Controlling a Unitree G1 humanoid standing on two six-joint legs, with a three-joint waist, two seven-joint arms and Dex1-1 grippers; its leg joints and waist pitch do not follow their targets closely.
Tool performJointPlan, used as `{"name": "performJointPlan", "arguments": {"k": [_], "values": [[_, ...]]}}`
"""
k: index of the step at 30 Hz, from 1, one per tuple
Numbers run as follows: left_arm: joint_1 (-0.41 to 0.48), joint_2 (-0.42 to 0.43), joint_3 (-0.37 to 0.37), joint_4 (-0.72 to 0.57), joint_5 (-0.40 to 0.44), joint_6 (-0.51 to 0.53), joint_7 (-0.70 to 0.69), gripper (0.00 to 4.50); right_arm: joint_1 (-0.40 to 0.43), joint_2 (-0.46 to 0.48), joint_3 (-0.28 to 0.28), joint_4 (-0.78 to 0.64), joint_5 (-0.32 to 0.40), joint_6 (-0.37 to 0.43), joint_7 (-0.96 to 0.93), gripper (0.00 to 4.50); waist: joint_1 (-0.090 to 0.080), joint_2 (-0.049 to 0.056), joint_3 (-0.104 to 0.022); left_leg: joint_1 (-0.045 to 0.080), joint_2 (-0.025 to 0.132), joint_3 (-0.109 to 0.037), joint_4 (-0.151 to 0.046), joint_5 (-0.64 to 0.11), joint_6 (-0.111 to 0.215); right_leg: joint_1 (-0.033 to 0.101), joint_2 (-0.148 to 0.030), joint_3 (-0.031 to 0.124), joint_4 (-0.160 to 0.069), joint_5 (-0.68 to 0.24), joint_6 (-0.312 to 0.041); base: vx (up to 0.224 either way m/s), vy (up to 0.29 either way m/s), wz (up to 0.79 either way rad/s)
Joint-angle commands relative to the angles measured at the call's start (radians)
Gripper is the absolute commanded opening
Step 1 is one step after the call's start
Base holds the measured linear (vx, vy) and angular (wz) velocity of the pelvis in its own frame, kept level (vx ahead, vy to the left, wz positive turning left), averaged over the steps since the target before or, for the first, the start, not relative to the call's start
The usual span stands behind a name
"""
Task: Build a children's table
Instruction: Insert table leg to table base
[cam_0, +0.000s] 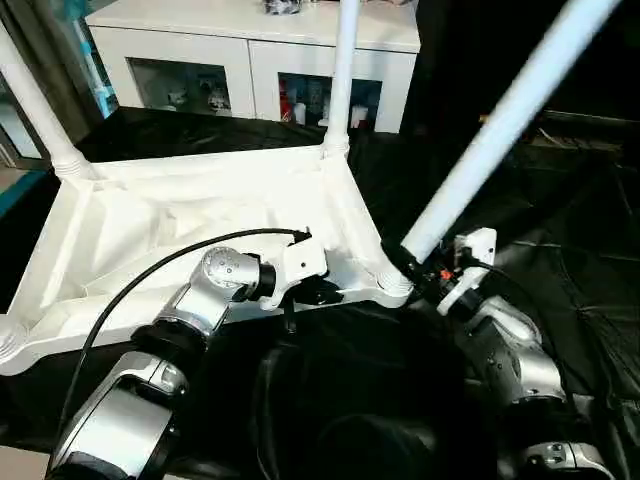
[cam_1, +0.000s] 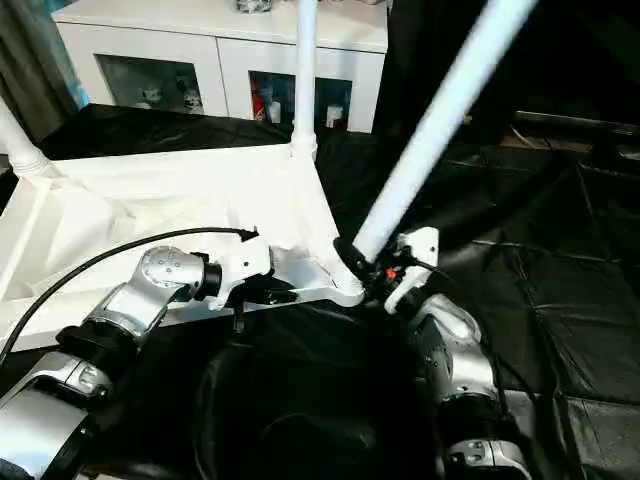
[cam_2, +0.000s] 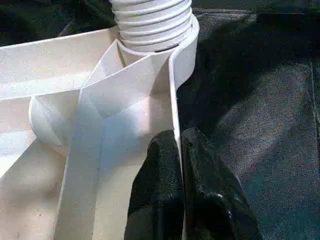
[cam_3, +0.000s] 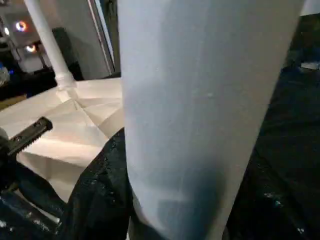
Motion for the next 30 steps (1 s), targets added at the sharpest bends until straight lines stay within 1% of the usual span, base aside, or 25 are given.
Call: {"name": "performJointPlan", "arguments": {"k": [1, 2, 5, 6, 7, 8, 9, 10, 11, 12, 14, 17, 18, 19, 20, 23, 24, 26, 27, 30], "values": [[-0.008, 0.004, 0.003, 0.015, 0.008, -0.009, 0.023, 0.0, 0.037, -0.025, 0.053, 0.037, -0.082, 0.021, 0.014, 1.91, -0.005, -0.001, -0.055, 0.006, 0.075, -0.025, -0.088, -0.069, 0.057, 0.045, -0.103, 0.054, -0.067, 0.046, -0.298, 0.0, 0.0, 0.0], [-0.008, 0.004, 0.003, 0.015, 0.008, -0.009, 0.023, 0.0, 0.034, -0.028, 0.059, 0.037, -0.086, 0.023, 0.018, 1.91, -0.005, -0.001, -0.055, 0.006, 0.075, -0.025, -0.088, -0.069, 0.057, 0.045, -0.103, 0.054, -0.067, 0.046, -0.298, 0.0, 0.0, 0.0], [-0.011, 0.003, 0.002, 0.022, 0.006, -0.015, 0.019, 0.0, 0.014, -0.044, 0.087, 0.045, -0.096, 0.039, 0.043, 1.91, -0.006, -0.002, -0.051, 0.006, 0.075, -0.026, -0.091, -0.102, 0.046, 0.045, -0.105, 0.055, -0.074, -0.021, -0.289, 0.0, 0.0, 0.0], [-0.011, 0.003, 0.002, 0.023, 0.006, -0.015, 0.018, 0.0, 0.012, -0.046, 0.09, 0.044, -0.095, 0.044, 0.048, 1.91, -0.006, -0.004, -0.052, 0.006, 0.075, -0.026, -0.091, -0.096, 0.047, 0.045, -0.104, 0.056, -0.074, -0.019, -0.287, 0.0, 0.0, 0.0], [-0.011, 0.003, 0.002, 0.023, 0.006, -0.016, 0.017, 0.0, 0.011, -0.047, 0.092, 0.044, -0.095, 0.046, 0.052, 1.91, -0.005, -0.003, -0.053, 0.006, 0.076, -0.026, -0.091, -0.089, 0.049, 0.046, -0.105, 0.056, -0.072, -0.012, -0.288, 0.0, 0.0, 0.0], [-0.009, 0.004, 0.002, 0.02, 0.002, -0.017, 0.006, 0.0, 0.005, -0.053, 0.103, 0.038, -0.094, 0.066, 0.08, 1.91, -0.006, -0.003, -0.053, 0.006, 0.076, -0.026, -0.091, -0.083, 0.052, 0.045, -0.104, 0.056, -0.071, -0.003, -0.289, 0.0, 0.0, 0.0], [-0.009, 0.004, 0.002, 0.019, 0.001, -0.018, 0.003, 0.0, 0.003, -0.055, 0.105, 0.037, -0.093, 0.071, 0.087, 1.91, -0.005, -0.005, -0.054, 0.006, 0.076, -0.025, -0.089, -0.071, 0.061, 0.045, -0.104, 0.055, -0.069, 0.015, -0.292, 0.0, 0.0, 0.0], [-0.006, 0.006, 0.002, 0.014, -0.005, -0.02, -0.01, 0.0, -0.003, -0.062, 0.114, 0.036, -0.084, 0.092, 0.117, 1.91, -0.006, -0.007, -0.053, 0.005, 0.075, -0.025, -0.089, -0.071, 0.065, 0.045, -0.104, 0.055, -0.069, 0.019, -0.294, 0.0, 0.0, 0.0], [-0.005, 0.007, 0.002, 0.011, -0.007, -0.02, -0.016, 0.0, -0.006, -0.066, 0.117, 0.037, -0.079, 0.102, 0.131, 1.91, -0.005, -0.006, -0.054, 0.005, 0.075, -0.025, -0.088, -0.067, 0.07, 0.047, -0.104, 0.055, -0.068, 0.023, -0.297, 0.0, 0.0, 0.0], [-0.005, 0.008, 0.002, 0.01, -0.009, -0.021, -0.019, 0.0, -0.01, -0.071, 0.121, 0.04, -0.07, 0.116, 0.155, 1.91, -0.005, -0.008, -0.053, 0.005, 0.075, -0.024, -0.088, -0.065, 0.074, 0.046, -0.104, 0.055, -0.069, 0.026, -0.298, 0.0, 0.0, 0.0], [-0.005, 0.009, 0.003, 0.01, -0.009, -0.022, -0.021, 0.0, -0.014, -0.077, 0.124, 0.047, -0.068, 0.123, 0.173, 1.91, -0.002, -0.009, -0.054, 0.004, 0.075, -0.024, -0.087, -0.054, 0.082, 0.046, -0.105, 0.054, -0.067, 0.03, -0.298, 0.0, 0.0, 0.0], [-0.002, 0.008, 0.007, 0.006, -0.023, -0.03, -0.038, 0.0, -0.017, -0.092, 0.125, 0.076, -0.062, 0.127, 0.221, 1.91, -0.003, -0.008, -0.055, 0.004, 0.076, -0.024, -0.086, -0.051, 0.082, 0.045, -0.106, 0.053, -0.068, 0.03, -0.302, 0.0, 0.0, 0.0], [-0.001, 0.009, 0.008, 0.004, -0.027, -0.032, -0.044, 0.0, -0.016, -0.094, 0.127, 0.077, -0.06, 0.129, 0.229, 1.91, -0.004, -0.013, -0.054, 0.005, 0.077, -0.023, -0.087, -0.053, 0.084, 0.045, -0.105, 0.053, -0.068, 0.026, -0.303, 0.0, 0.0, 0.0], [0.001, 0.009, 0.009, 0.001, -0.031, -0.033, -0.053, 0.0, -0.014, -0.098, 0.133, 0.077, -0.064, 0.128, 0.245, 1.91, -0.002, -0.009, -0.054, 0.004, 0.078, -0.023, -0.087, -0.053, 0.086, 0.044, -0.106, 0.053, -0.067, 0.027, -0.305, 0.0, 0.0, 0.0], [0.002, 0.01, 0.009, 0.0, -0.031, -0.033, -0.055, 0.0, -0.013, -0.099, 0.135, 0.076, -0.065, 0.129, 0.248, 1.91, -0.001, -0.009, -0.055, 0.005, 0.078, -0.023, -0.087, -0.051, 0.086, 0.045, -0.105, 0.052, -0.066, 0.032, -0.305, 0.0, 0.0, 0.0], [0.012, 0.015, 0.004, -0.017, -0.044, -0.036, -0.1, 0.0, -0.009, -0.117, 0.172, 0.086, -0.096, 0.128, 0.304, 1.91, 0.0, -0.004, -0.054, 0.004, 0.078, -0.023, -0.087, -0.057, 0.085, 0.044, -0.105, 0.051, -0.067, 0.031, -0.307, 0.0, 0.0, 0.0], [0.013, 0.017, 0.0, -0.02, -0.043, -0.037, -0.107, 0.0, -0.011, -0.12, 0.181, 0.094, -0.107, 0.126, 0.313, 1.91, 0.0, -0.006, -0.053, 0.003, 0.079, -0.023, -0.087, -0.06, 0.083, 0.045, -0.105, 0.051, -0.067, 0.027, -0.307, 0.0, 0.0, 0.0], [0.015, 0.02, -0.006, -0.022, -0.04, -0.037, -0.114, 0.0, -0.015, -0.128, 0.2, 0.107, -0.133, 0.112, 0.32, 1.91, -0.001, -0.003, -0.052, 0.004, 0.08, -0.023, -0.089, -0.079, 0.073, 0.043, -0.105, 0.051, -0.07, -0.001, -0.306, 0.0, 0.0, 0.0], [0.016, 0.021, -0.007, -0.022, -0.038, -0.04, -0.117, 0.0, -0.02, -0.134, 0.212, 0.12, -0.149, 0.1, 0.326, 1.91, -0.002, -0.004, -0.053, 0.006, 0.08, -0.024, -0.089, -0.08, 0.067, 0.043, -0.105, 0.052, -0.07, -0.003, -0.306, 0.0, 0.0, 0.0], [0.017, 0.021, -0.008, -0.025, -0.039, -0.041, -0.124, 0.0, -0.026, -0.138, 0.217, 0.13, -0.156, 0.093, 0.335, 1.91, -0.003, -0.004, -0.053, 0.005, 0.079, -0.023, -0.089, -0.083, 0.064, 0.044, -0.105, 0.053, -0.071, 0.003, -0.307, 0.0, 0.0, 0.0]]}}
